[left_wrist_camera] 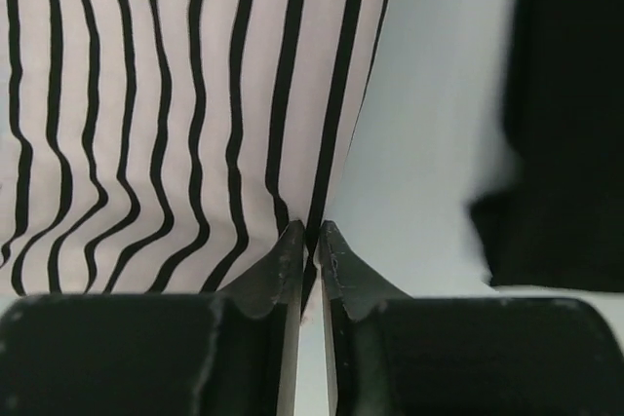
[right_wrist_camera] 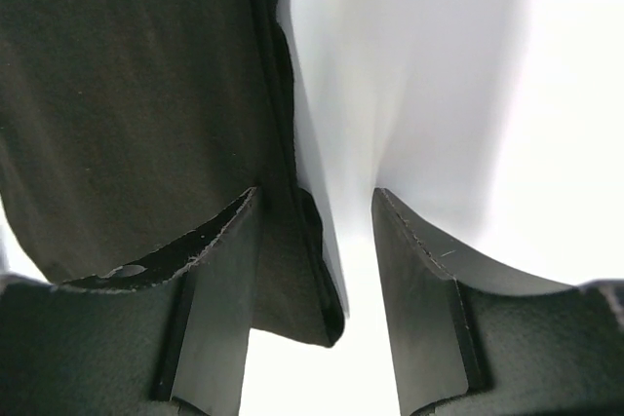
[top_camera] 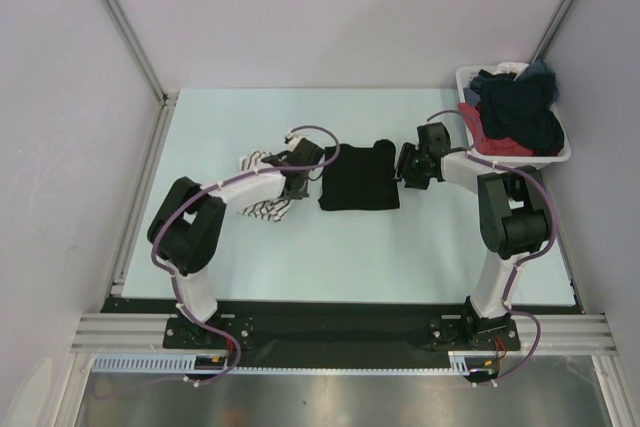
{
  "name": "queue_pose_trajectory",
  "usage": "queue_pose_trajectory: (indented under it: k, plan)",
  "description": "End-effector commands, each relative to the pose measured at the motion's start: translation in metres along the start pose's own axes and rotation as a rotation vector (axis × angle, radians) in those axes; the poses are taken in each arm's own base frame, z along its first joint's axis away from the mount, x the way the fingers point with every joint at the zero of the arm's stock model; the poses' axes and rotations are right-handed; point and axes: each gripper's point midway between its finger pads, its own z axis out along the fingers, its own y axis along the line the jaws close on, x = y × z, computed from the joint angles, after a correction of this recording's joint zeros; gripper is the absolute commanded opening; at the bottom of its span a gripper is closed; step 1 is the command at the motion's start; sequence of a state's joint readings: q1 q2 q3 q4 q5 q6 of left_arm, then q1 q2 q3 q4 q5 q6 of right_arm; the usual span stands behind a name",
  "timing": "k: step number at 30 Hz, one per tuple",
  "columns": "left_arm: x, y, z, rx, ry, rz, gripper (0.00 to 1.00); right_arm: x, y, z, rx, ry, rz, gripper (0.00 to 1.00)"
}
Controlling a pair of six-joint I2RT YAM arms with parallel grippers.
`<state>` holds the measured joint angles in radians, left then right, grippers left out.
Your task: Fold and stack the tank tops
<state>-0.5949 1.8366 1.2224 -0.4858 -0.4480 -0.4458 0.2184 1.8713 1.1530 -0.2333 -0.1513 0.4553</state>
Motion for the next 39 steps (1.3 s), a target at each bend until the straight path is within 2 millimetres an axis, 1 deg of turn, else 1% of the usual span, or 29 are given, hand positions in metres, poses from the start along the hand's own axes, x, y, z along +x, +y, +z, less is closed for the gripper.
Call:
queue_pose_trajectory:
  k: [1, 2, 3, 6, 9, 10, 11, 13, 14, 15, 16, 17, 18, 19, 20, 21, 22, 23, 24, 25, 28, 29, 30, 31, 32, 34, 36, 37, 39]
  plan:
    - [-0.023, -0.033, -0.043, 0.114, -0.121, -0.075, 0.17, -0.016, 0.003, -0.013, 0.000, -0.072, 0.002, 0.53]
    - [-0.017, -0.044, -0.052, 0.147, -0.127, -0.052, 0.19, -0.017, 0.003, -0.013, 0.000, -0.076, 0.002, 0.53]
    - [-0.014, -0.047, -0.056, 0.156, -0.129, -0.051, 0.36, -0.019, 0.004, -0.016, -0.002, -0.085, 0.001, 0.53]
    - [-0.001, -0.046, -0.068, 0.170, -0.127, -0.052, 0.67, -0.022, 0.008, -0.021, -0.015, -0.105, -0.002, 0.53]
    - [0.002, -0.038, -0.087, 0.215, -0.152, -0.074, 0.72, -0.026, 0.019, -0.029, -0.038, -0.131, -0.012, 0.53]
    - [0.000, -0.034, -0.093, 0.228, -0.167, -0.085, 0.72, -0.027, 0.023, -0.032, -0.045, -0.139, -0.020, 0.50]
    - [-0.004, -0.027, -0.106, 0.248, -0.199, -0.099, 0.72, -0.026, 0.034, -0.035, -0.065, -0.144, -0.040, 0.48]
    - [-0.013, -0.013, -0.112, 0.246, -0.235, -0.128, 0.72, -0.027, 0.058, -0.043, -0.139, -0.146, -0.060, 0.41]
    - [-0.017, -0.006, -0.116, 0.257, -0.250, -0.146, 0.70, -0.026, 0.069, -0.044, -0.174, -0.141, -0.070, 0.37]
    - [-0.018, -0.006, -0.117, 0.299, -0.241, -0.149, 0.66, -0.024, 0.095, -0.050, -0.251, -0.131, -0.097, 0.34]
    - [-0.028, 0.005, -0.111, 0.305, -0.254, -0.196, 0.63, -0.021, 0.107, -0.049, -0.283, -0.118, -0.102, 0.28]
    - [-0.029, 0.010, -0.109, 0.327, -0.254, -0.215, 0.61, -0.020, 0.120, -0.050, -0.318, -0.110, -0.113, 0.25]
    - [-0.028, 0.002, -0.111, 0.410, -0.233, -0.222, 0.57, -0.016, 0.150, -0.056, -0.400, -0.103, -0.147, 0.22]
    - [-0.042, 0.009, -0.106, 0.437, -0.272, -0.272, 0.54, -0.015, 0.164, -0.058, -0.433, -0.098, -0.145, 0.14]
    - [-0.040, 0.008, -0.101, 0.472, -0.257, -0.299, 0.51, -0.009, 0.176, -0.052, -0.461, -0.080, -0.158, 0.10]
    - [-0.043, 0.007, -0.099, 0.504, -0.258, -0.315, 0.45, -0.006, 0.202, -0.058, -0.517, -0.075, -0.182, 0.06]
    - [-0.053, 0.004, -0.100, 0.567, -0.275, -0.335, 0.41, -0.003, 0.214, -0.058, -0.542, -0.067, -0.181, 0.00]
    - [-0.053, 0.003, -0.093, 0.574, -0.257, -0.352, 0.37, 0.000, 0.223, -0.049, -0.563, -0.050, -0.155, 0.00]
    - [-0.055, 0.002, -0.089, 0.579, -0.256, -0.360, 0.29, 0.006, 0.234, -0.049, -0.606, -0.021, -0.144, 0.00]
    - [-0.059, -0.002, -0.088, 0.606, -0.263, -0.365, 0.26, 0.005, 0.251, -0.050, -0.658, -0.032, -0.141, 0.00]
    - [-0.057, -0.009, -0.072, 0.610, -0.230, -0.386, 0.13, 0.009, 0.272, -0.033, -0.717, -0.012, -0.066, 0.00]
    - [-0.051, -0.010, -0.065, 0.610, -0.219, -0.401, 0.12, 0.002, 0.283, -0.034, -0.745, -0.034, -0.053, 0.00]
    - [-0.053, -0.011, -0.063, 0.618, -0.233, -0.410, 0.10, 0.008, 0.283, -0.019, -0.744, -0.005, -0.013, 0.00]
    - [-0.049, -0.012, -0.060, 0.620, -0.228, -0.419, 0.09, 0.012, 0.291, -0.016, -0.771, 0.008, -0.001, 0.00]
    - [-0.036, -0.014, -0.052, 0.616, -0.195, -0.428, 0.07, 0.008, 0.303, -0.016, -0.819, -0.006, 0.002, 0.00]
    - [-0.031, -0.014, -0.045, 0.628, -0.193, -0.442, 0.05, 0.022, 0.308, 0.003, -0.844, 0.057, 0.050, 0.00]
    - [-0.016, -0.011, -0.037, 0.629, -0.163, -0.467, 0.03, 0.023, 0.319, 0.007, -0.904, 0.052, 0.068, 0.00]
    - [-0.016, -0.007, -0.033, 0.631, -0.174, -0.490, 0.01, 0.031, 0.316, 0.021, -0.898, 0.083, 0.108, 0.00]
    - [-0.003, 0.000, -0.023, 0.612, -0.152, -0.518, 0.01, 0.029, 0.326, 0.024, -0.941, 0.084, 0.118, 0.00]
